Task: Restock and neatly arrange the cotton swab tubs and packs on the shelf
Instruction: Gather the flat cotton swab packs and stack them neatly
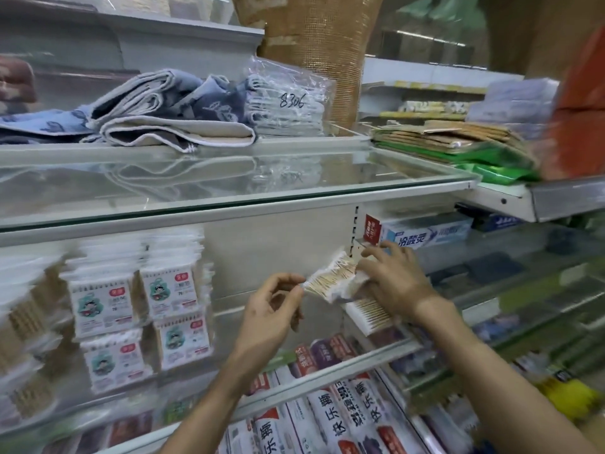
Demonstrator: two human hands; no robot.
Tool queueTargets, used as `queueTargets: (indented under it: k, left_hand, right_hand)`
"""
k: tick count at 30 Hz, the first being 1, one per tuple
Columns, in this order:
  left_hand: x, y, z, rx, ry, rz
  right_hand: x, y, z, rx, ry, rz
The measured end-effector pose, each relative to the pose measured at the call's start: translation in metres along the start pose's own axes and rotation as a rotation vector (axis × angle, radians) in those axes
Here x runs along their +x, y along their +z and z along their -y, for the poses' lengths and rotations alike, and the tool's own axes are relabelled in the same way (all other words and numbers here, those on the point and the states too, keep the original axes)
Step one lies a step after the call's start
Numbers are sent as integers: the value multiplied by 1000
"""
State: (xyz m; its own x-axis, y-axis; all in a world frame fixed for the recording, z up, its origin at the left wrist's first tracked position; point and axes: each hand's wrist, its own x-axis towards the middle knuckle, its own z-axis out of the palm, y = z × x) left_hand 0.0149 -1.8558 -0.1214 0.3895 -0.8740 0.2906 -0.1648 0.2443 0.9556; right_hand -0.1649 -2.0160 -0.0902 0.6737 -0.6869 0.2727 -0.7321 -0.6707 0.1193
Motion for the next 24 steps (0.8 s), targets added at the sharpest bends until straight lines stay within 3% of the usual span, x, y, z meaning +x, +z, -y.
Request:
queueTargets:
  k: [2,5,9,13,18,24]
  left_hand:
    - [1,0,-1,132,17,12]
    - [1,-4,-3,219,38,20]
    - [-5,-14,-10,187,45,51]
    - [-20,-29,-18,116,27,-20]
    - [-40,-56,-16,49,3,-257]
    - [-80,-107,-17,50,9,-447]
  right_hand:
    - [0,-7,1,190,18,-14]
    - [-4,-25,12,690,10,56]
    - [-11,-47,43,1178,-79,181]
    - [-9,-43,68,1369,-81,211]
    - [-7,-31,107,1573,-78,217]
    - [-7,-19,185,1650,-167,234]
